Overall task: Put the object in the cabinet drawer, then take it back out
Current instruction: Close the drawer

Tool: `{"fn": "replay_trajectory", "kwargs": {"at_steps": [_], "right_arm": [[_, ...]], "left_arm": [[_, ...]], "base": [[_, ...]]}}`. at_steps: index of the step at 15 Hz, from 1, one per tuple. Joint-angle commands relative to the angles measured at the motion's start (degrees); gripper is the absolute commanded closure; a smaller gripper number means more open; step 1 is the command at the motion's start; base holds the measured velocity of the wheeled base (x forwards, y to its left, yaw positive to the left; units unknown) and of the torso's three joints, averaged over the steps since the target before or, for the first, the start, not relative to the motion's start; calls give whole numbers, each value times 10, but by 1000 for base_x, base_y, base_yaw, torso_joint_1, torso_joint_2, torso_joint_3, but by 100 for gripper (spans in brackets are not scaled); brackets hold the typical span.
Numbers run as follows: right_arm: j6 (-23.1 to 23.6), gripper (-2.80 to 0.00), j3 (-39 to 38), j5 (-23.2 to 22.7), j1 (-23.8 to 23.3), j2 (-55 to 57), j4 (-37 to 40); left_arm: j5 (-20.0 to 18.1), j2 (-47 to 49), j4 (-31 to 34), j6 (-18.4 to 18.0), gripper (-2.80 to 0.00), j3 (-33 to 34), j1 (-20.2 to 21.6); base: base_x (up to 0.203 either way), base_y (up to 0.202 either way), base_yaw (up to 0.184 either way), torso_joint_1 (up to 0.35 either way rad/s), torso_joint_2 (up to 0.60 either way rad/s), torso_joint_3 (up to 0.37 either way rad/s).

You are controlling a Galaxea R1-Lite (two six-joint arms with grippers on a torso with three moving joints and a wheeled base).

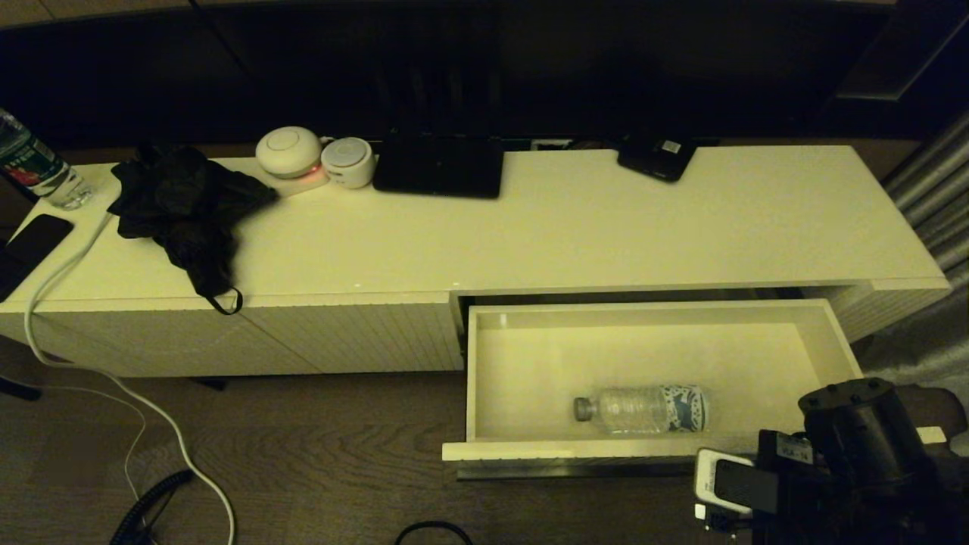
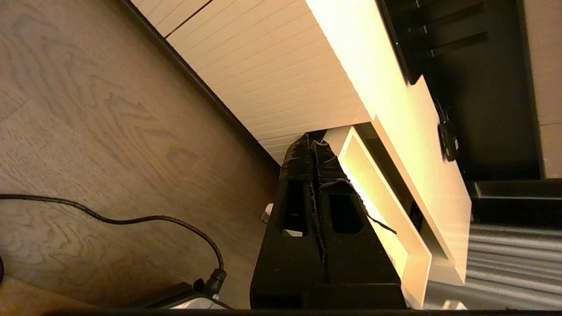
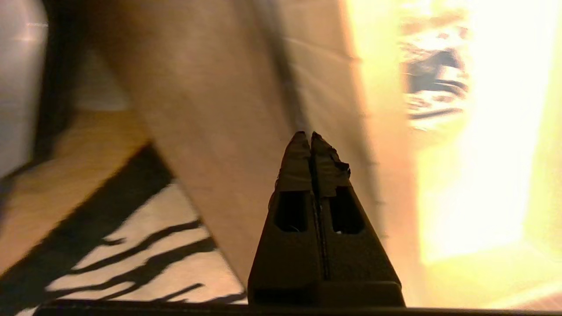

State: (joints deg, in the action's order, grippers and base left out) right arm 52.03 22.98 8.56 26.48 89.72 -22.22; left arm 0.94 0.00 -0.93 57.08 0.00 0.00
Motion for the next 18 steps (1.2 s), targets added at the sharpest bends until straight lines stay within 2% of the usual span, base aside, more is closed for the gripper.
{"fn": "replay_trajectory", "kwargs": {"at_steps": [1, 2, 4, 7, 13, 18], "right_arm": [[3, 0, 0, 38, 1, 20, -42], [3, 0, 1, 63, 1, 23, -65], [4, 0, 1, 76, 3, 27, -75], [2, 0, 3, 76, 3, 44, -95], [2, 0, 20, 76, 4, 108, -229], [3, 0, 66, 77, 4, 127, -256]], "left_arm": [[0, -1, 0, 3, 0, 0, 0], [0, -1, 0, 3, 0, 0, 0], [0, -1, 0, 3, 0, 0, 0], [0, -1, 0, 3, 0, 0, 0], [0, -1, 0, 3, 0, 1, 0], [0, -1, 0, 3, 0, 0, 0]], "base": [[0, 0, 0, 0, 0, 0], [0, 0, 0, 0, 0, 0], [0, 0, 0, 0, 0, 0], [0, 0, 0, 0, 0, 0], [0, 0, 0, 0, 0, 0], [0, 0, 0, 0, 0, 0]]}}
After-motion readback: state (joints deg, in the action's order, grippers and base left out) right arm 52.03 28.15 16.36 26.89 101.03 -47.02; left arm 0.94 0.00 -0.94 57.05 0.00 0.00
